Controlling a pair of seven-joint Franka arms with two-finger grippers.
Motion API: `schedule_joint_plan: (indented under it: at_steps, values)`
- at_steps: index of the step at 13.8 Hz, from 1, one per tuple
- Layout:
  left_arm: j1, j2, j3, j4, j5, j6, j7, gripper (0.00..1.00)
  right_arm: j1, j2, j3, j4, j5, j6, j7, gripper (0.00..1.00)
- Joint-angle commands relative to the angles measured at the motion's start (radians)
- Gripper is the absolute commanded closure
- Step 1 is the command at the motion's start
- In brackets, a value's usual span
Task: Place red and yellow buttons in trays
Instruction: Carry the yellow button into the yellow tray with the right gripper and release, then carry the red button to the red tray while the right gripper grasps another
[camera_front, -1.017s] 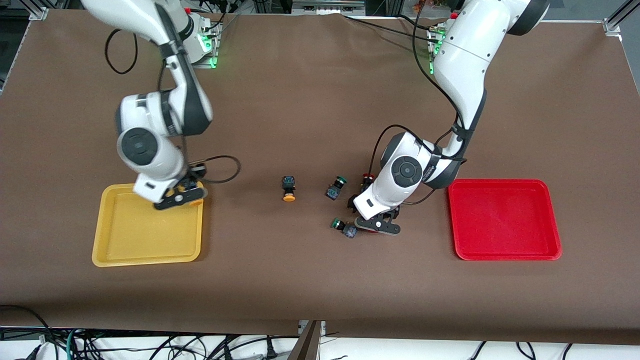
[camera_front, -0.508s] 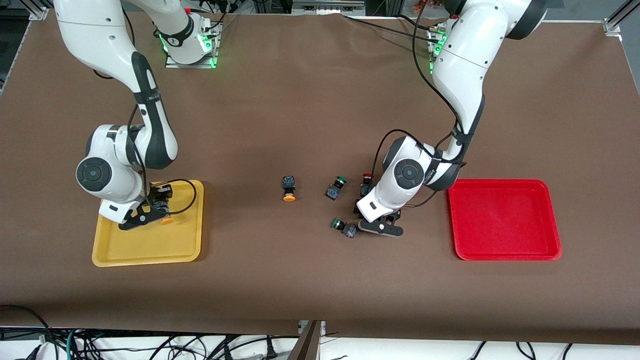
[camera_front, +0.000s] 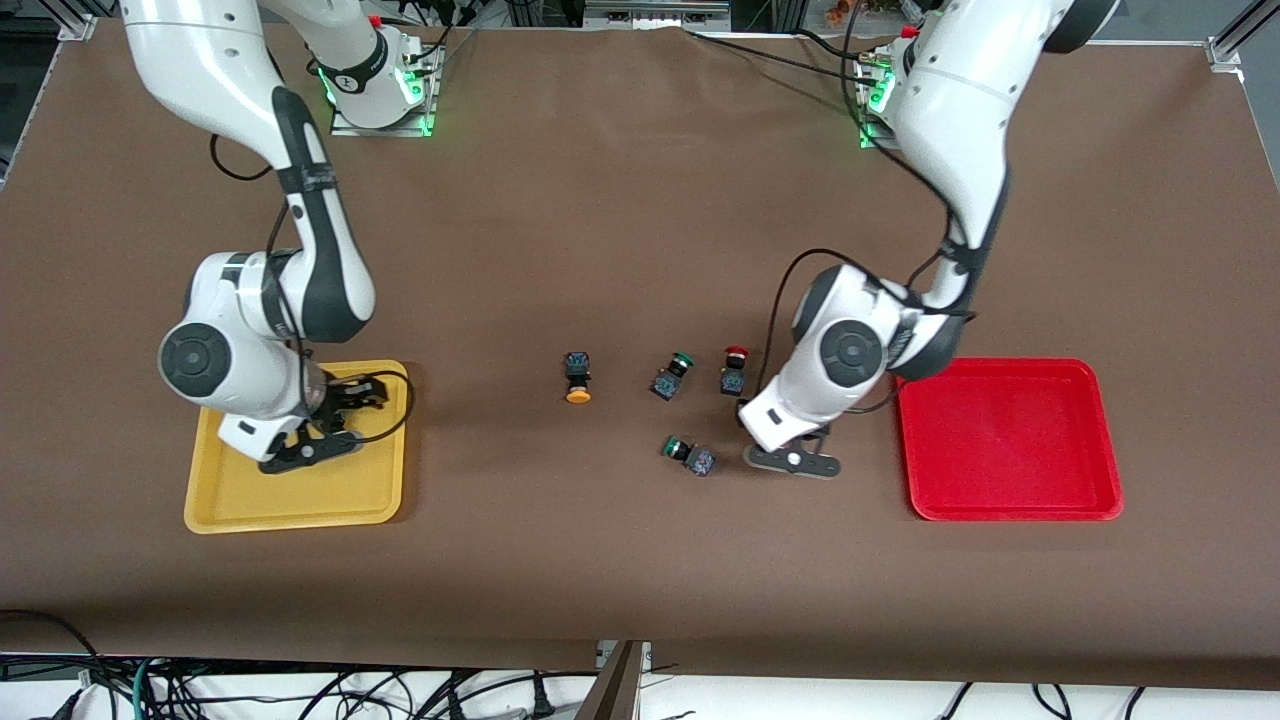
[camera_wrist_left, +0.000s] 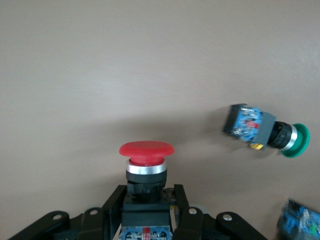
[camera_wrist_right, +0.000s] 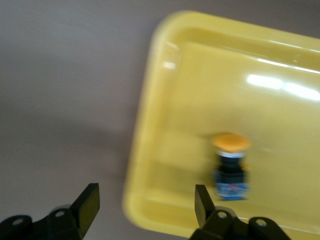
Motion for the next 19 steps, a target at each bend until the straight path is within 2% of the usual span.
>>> schedule_joint_plan:
  at_steps: [1,5,7,9,12,17,18,19]
  values:
    - [0.104,-0.126,-0.005,-0.03,0.018,-0.173,0.024,1.0,0.043,0.008,0.087,0.032,0.013,-0.017,0.221,0.15]
    - [0.229,-0.146,-0.005,-0.033,0.089,-0.34,0.294,1.0,0.077,0.046,0.231,0.035,0.012,0.08,0.522,0.15]
    - [0.28,-0.14,-0.005,-0.047,0.126,-0.351,0.361,1.0,0.148,0.07,0.234,0.026,0.01,0.151,0.611,0.15]
    - [0.334,-0.094,-0.005,-0.059,0.175,-0.332,0.442,1.0,0.201,0.095,0.234,0.016,0.009,0.191,0.685,0.15]
    - [0.384,-0.039,-0.006,-0.079,0.196,-0.232,0.527,1.0,0.256,0.118,0.228,-0.031,-0.002,0.292,0.708,0.15]
    - [0.395,-0.017,-0.019,-0.129,0.184,-0.16,0.536,0.96,0.262,0.114,0.214,-0.033,-0.051,0.265,0.69,0.15]
    - [0.394,-0.017,-0.019,-0.16,0.184,-0.126,0.536,0.92,0.264,0.109,0.208,-0.031,-0.068,0.239,0.69,0.15]
    - [0.392,-0.019,-0.02,-0.178,0.182,-0.108,0.536,0.69,0.262,0.103,0.208,-0.025,-0.096,0.205,0.693,0.15]
